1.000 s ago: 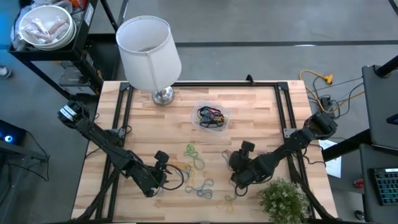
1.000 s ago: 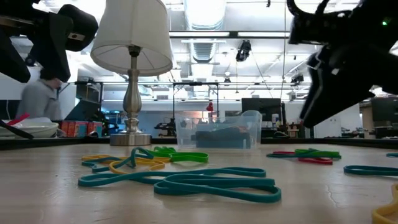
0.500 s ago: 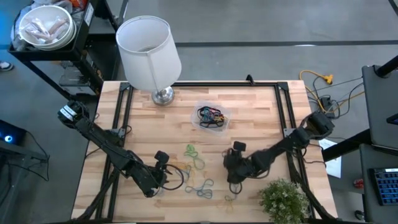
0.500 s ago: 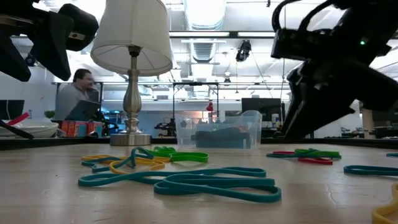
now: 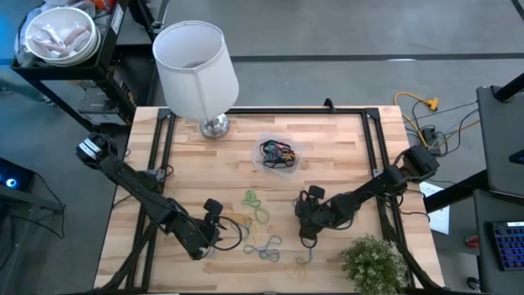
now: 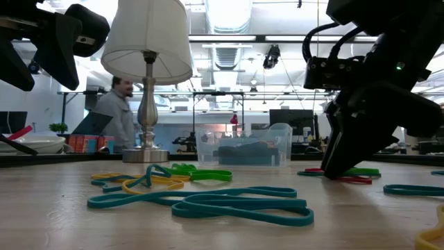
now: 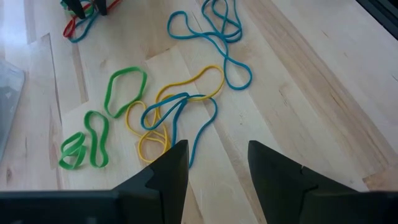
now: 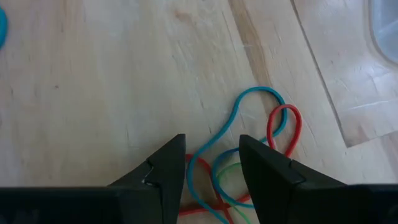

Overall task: Pick and place rubber bands into bin
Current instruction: Put the blue rubber bands into the bin

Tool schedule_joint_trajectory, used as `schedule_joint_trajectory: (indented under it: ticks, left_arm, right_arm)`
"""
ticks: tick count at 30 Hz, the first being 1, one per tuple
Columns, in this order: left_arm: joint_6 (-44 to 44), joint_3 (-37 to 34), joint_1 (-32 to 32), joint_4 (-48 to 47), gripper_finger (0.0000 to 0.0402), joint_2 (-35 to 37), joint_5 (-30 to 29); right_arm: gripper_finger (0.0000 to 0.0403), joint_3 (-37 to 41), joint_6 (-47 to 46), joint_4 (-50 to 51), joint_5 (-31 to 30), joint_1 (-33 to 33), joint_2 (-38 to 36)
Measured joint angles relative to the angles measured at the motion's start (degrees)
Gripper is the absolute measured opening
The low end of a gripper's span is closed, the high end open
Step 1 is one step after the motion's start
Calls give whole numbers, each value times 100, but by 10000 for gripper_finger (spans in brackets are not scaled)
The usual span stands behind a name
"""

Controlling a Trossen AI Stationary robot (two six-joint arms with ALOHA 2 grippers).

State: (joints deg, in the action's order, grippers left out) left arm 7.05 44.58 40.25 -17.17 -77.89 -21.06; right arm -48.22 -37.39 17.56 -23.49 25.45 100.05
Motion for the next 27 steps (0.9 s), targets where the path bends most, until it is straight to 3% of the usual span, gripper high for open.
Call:
schedule_joint_trajectory:
  ticks: [7, 14, 19, 27]
  left_arm:
    - [0, 0, 0, 2, 151, 0, 1]
    - [0, -19, 0, 3, 151, 0, -1]
    - [0, -121, -4, 23, 151, 0, -1]
    - [-5, -184, -9, 83, 151, 0, -2]
  right_arm:
    - [118, 19, -14, -1, 105, -4, -4]
    - [18, 38, 435, -142, 414, -21, -12]
    - [9, -23, 1262, -460, 390, 40, 15]
    - [8, -326, 1994, -480, -189, 207, -6]
